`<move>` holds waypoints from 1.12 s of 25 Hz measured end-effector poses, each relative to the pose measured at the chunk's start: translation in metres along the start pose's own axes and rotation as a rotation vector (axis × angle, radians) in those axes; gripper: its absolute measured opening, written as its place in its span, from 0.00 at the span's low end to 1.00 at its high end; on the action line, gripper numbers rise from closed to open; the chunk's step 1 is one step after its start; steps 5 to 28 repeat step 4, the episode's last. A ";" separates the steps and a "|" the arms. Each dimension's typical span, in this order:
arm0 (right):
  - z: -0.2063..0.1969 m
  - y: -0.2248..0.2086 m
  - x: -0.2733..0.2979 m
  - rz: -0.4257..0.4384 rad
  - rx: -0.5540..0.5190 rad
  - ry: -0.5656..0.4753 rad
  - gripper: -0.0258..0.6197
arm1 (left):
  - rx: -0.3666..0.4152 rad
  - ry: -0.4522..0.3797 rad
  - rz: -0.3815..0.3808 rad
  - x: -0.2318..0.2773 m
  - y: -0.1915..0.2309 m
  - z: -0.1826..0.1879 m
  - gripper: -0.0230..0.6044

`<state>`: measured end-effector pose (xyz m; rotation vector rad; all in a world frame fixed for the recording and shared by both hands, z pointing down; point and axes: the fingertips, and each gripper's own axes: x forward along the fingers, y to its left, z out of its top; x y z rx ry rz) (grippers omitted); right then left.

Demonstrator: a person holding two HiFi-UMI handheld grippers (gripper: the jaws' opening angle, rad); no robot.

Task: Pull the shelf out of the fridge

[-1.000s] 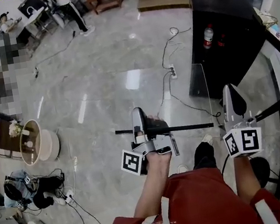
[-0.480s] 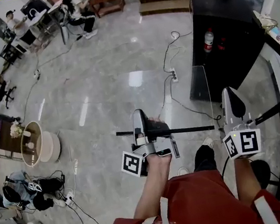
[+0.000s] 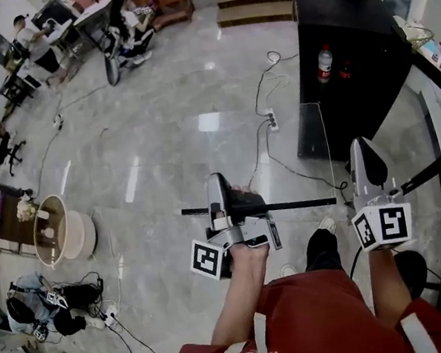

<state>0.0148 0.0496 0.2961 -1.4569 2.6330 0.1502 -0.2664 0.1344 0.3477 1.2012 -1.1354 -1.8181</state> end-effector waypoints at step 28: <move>0.000 0.000 -0.004 -0.003 0.001 0.003 0.04 | -0.001 0.002 0.001 -0.003 -0.001 0.001 0.09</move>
